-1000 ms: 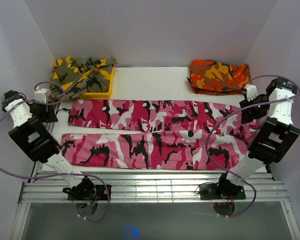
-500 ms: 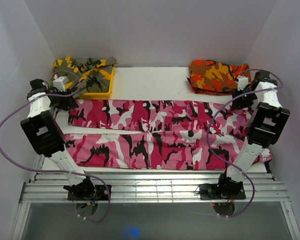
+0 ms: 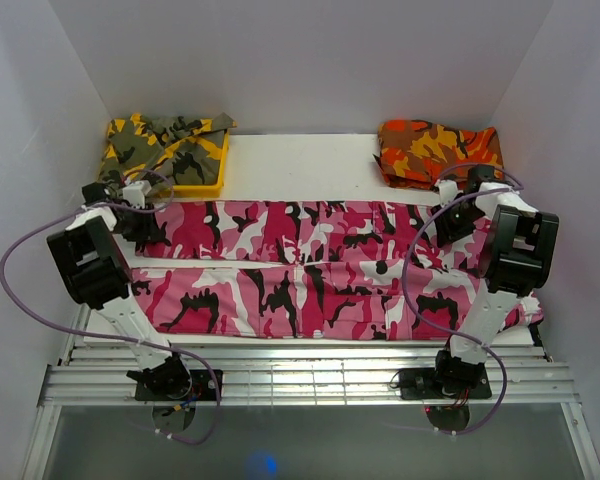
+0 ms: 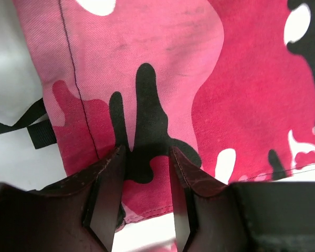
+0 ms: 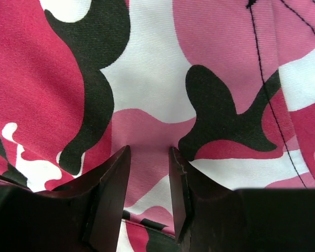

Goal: Fold and stack the trousers
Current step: Flatten the trousers out, then fold the trousers

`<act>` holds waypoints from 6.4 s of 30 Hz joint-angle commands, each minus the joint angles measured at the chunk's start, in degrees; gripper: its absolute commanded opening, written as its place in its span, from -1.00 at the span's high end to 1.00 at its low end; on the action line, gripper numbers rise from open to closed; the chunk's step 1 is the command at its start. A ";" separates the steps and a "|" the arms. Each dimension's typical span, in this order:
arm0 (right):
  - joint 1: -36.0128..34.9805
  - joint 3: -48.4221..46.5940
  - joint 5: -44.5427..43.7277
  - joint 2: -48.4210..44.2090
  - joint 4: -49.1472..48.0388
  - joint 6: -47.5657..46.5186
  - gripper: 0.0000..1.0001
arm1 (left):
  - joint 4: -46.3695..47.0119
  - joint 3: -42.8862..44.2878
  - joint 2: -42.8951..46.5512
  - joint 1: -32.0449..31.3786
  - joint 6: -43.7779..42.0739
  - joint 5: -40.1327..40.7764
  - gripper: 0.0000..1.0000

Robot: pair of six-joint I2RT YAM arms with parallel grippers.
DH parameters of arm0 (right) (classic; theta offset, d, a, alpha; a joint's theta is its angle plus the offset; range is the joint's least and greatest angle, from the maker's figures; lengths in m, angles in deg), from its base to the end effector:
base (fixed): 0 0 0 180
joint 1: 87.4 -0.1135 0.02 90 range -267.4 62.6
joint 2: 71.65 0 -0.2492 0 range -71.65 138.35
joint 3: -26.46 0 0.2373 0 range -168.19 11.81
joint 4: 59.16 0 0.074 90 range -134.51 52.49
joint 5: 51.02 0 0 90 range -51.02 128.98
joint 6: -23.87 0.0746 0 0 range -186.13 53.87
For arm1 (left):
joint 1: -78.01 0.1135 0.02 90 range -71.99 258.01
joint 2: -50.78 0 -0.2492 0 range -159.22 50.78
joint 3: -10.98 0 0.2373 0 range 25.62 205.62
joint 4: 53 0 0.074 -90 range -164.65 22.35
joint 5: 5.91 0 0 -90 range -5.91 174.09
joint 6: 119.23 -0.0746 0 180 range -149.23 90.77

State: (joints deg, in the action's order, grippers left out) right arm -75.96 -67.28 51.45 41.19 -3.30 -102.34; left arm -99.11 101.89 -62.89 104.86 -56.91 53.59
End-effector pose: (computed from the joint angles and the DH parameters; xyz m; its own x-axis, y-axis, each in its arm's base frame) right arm 0.3747 -0.0594 0.1237 -0.8457 -0.4174 -0.3326 -0.4472 0.8943 0.0150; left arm 0.3639 0.1418 0.1210 -0.8419 0.0224 -0.5391 0.1865 0.9496 -0.2518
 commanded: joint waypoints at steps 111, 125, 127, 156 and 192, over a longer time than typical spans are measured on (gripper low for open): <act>4.11 -26.29 -5.70 14.26 16.63 -39.04 0.84 | -33.07 33.60 -22.22 0.83 -53.71 -1.83 0.67; 5.87 -24.72 -1.40 2.05 17.24 -38.94 0.85 | -28.82 27.98 -1.48 2.24 -45.00 -11.50 1.00; 5.87 -21.30 -0.43 -1.28 17.32 -39.90 0.85 | -31.11 22.54 4.13 2.33 -46.40 -11.95 1.00; 3.24 22.69 -14.66 -7.58 0.54 -43.90 0.85 | -13.01 -17.49 5.92 8.05 -36.93 3.08 1.00; 9.38 -28.92 -6.33 6.00 10.38 -31.29 0.85 | -8.62 43.17 -15.27 7.16 -10.99 1.06 1.00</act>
State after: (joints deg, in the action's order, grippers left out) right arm -70.27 -92.76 46.84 51.81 9.88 -129.90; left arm -116.31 142.09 -80.38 108.12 -67.10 50.33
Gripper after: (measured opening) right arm 0.086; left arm 0.217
